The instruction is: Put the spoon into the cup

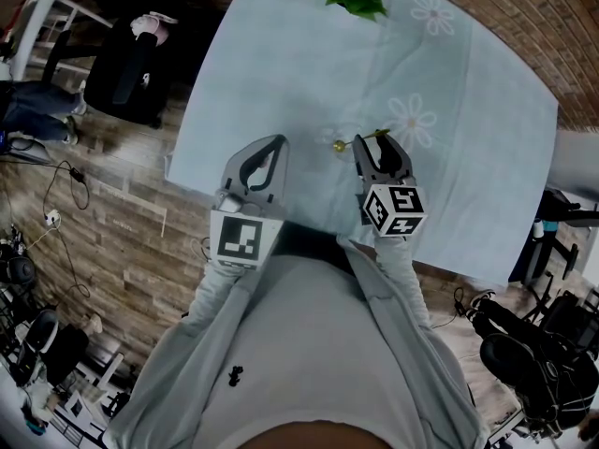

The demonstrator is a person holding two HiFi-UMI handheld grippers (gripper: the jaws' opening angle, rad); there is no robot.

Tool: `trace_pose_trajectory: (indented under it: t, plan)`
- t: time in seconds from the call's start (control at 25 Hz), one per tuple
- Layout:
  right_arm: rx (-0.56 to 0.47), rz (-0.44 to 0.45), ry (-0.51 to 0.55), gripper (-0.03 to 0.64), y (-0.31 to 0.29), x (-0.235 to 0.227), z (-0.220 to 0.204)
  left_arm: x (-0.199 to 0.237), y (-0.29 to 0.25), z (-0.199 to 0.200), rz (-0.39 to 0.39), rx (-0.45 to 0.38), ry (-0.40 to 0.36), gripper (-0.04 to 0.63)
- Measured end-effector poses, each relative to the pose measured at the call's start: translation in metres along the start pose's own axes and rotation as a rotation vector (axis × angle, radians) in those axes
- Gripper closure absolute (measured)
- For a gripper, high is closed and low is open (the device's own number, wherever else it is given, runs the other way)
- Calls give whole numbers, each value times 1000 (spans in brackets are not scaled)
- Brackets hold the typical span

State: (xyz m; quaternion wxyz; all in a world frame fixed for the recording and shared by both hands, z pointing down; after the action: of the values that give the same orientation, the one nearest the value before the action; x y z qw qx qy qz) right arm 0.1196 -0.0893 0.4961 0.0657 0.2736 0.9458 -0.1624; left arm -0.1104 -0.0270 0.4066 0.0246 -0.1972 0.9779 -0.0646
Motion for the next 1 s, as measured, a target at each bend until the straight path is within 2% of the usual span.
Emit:
trace_pose_trajectory:
  t: [0.12,0.28,0.56,0.72,1.0]
  plan:
    - [5,-6,-1,436,1,-1,-1,-2,1,1,15,9,28,577]
    - [-6,-6,-4,436,3,-2,1,-2,-1,2,-5,-9,-13,577]
    - [-28,-4,-12,436,10,-5,7,-7,-1,9,12,-4,15,577]
    - [-54,-17,-21,436,16,-8,13,-9,-2,13,-11,-30,-29,577]
    - [-114,-15,-13,436,37,-7,34,-18,-2,28,-22,-58,-25,577]
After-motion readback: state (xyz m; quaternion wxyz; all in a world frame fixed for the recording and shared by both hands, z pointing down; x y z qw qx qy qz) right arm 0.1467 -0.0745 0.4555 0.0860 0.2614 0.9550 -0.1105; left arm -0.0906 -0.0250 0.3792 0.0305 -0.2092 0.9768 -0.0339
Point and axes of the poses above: the fingertips, and each gripper's own axes: y backward along the fingers, x to its left, z out of its top, the point moved 9 cm from there along y, backward along the fingers, and after that the axes turned 10 degrees about -x, right-handed, at the moved point
